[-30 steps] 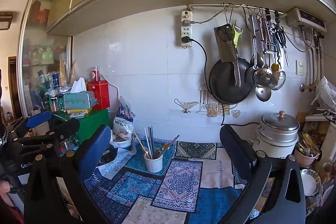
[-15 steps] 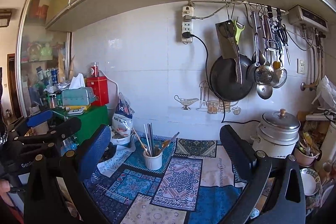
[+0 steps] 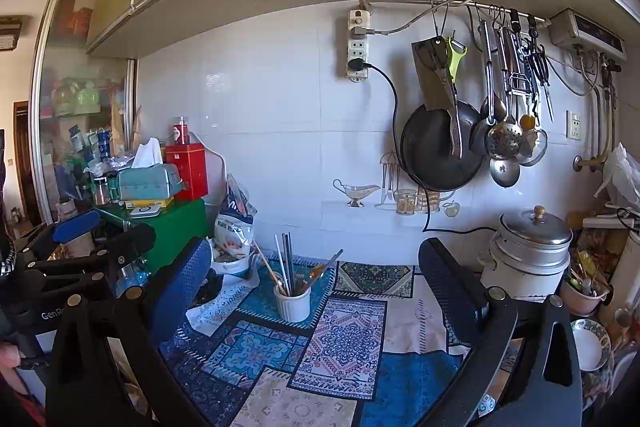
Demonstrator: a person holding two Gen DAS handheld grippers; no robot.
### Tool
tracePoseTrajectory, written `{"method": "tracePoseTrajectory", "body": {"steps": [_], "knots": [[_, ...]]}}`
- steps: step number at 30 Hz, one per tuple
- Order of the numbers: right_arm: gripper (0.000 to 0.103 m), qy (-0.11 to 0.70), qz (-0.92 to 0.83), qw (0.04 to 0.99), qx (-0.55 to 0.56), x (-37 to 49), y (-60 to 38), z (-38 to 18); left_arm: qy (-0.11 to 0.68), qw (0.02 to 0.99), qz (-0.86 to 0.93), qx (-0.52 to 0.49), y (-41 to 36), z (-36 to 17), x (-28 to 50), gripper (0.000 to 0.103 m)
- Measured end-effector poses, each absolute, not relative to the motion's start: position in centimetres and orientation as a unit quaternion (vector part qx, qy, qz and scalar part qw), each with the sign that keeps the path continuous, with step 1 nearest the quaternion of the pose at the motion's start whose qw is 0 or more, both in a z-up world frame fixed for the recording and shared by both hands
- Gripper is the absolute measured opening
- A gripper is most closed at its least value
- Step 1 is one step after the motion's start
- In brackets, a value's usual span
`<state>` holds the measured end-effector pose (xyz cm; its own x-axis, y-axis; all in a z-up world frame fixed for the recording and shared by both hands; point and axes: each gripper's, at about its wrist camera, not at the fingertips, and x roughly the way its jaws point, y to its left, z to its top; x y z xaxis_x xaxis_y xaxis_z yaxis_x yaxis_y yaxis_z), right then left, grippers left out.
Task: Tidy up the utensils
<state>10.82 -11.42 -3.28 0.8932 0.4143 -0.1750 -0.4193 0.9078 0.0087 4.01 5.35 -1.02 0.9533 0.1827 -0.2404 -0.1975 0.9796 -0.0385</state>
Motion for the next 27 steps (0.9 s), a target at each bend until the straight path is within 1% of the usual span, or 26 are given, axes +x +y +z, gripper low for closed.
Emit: {"method": "tracePoseTrajectory", "body": {"steps": [27], "knots": [[0.103, 0.082, 0.208, 0.975, -0.007, 10.0, -12.0, -3.2, 0.117, 0.989, 0.084, -0.031, 4.1, -0.7, 3.5, 0.098]]}}
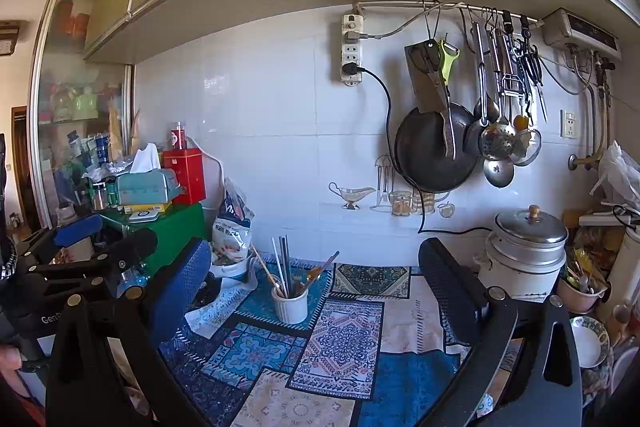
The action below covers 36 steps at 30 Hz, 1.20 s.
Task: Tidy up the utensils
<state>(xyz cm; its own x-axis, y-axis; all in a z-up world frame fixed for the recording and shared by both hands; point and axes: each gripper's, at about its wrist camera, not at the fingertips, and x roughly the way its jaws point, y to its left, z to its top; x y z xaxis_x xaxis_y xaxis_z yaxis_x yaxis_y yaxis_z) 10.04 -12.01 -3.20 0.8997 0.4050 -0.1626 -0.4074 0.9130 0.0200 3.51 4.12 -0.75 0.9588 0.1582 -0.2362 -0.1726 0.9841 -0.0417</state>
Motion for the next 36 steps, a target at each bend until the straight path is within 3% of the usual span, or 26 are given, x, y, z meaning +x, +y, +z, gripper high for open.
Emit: {"method": "tracePoseTrajectory", "body": {"steps": [36], "knots": [[0.103, 0.096, 0.199, 0.975, -0.001, 11.7, -11.3, -3.6, 0.125, 0.99, 0.064, -0.024, 4.4, -1.1, 5.2, 0.098]]}}
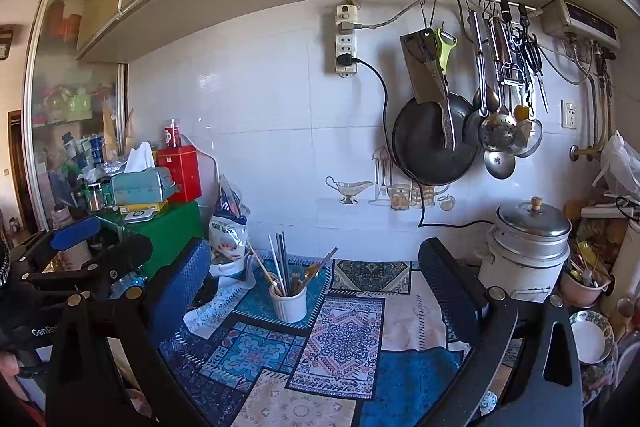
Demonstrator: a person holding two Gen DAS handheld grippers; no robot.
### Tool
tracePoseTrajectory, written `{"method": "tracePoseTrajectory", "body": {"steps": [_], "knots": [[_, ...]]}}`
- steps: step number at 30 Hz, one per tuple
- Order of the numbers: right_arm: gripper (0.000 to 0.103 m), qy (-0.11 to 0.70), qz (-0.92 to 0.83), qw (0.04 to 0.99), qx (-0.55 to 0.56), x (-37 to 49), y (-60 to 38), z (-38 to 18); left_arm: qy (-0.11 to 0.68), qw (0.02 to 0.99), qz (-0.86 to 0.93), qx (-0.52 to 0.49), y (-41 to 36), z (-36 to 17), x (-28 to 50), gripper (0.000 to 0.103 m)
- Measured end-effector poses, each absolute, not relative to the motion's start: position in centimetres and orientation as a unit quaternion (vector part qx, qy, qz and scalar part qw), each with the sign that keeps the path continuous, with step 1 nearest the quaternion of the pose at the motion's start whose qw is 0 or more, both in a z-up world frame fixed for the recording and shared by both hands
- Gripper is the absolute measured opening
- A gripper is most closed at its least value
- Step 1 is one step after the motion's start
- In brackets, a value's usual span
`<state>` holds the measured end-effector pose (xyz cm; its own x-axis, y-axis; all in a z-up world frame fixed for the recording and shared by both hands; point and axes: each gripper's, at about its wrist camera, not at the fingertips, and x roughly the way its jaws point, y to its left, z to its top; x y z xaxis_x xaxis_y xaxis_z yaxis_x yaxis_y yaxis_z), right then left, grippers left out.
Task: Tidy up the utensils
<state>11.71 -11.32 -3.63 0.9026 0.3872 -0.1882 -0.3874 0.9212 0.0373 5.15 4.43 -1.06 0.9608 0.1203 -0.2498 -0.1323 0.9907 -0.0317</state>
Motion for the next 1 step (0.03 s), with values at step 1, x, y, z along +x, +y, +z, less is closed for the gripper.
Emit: {"method": "tracePoseTrajectory", "body": {"steps": [1], "knots": [[0.103, 0.098, 0.198, 0.975, 0.0, 12.07, -11.18, -3.73, 0.127, 0.989, 0.065, -0.024, 4.66, -1.26, 5.46, 0.098]]}}
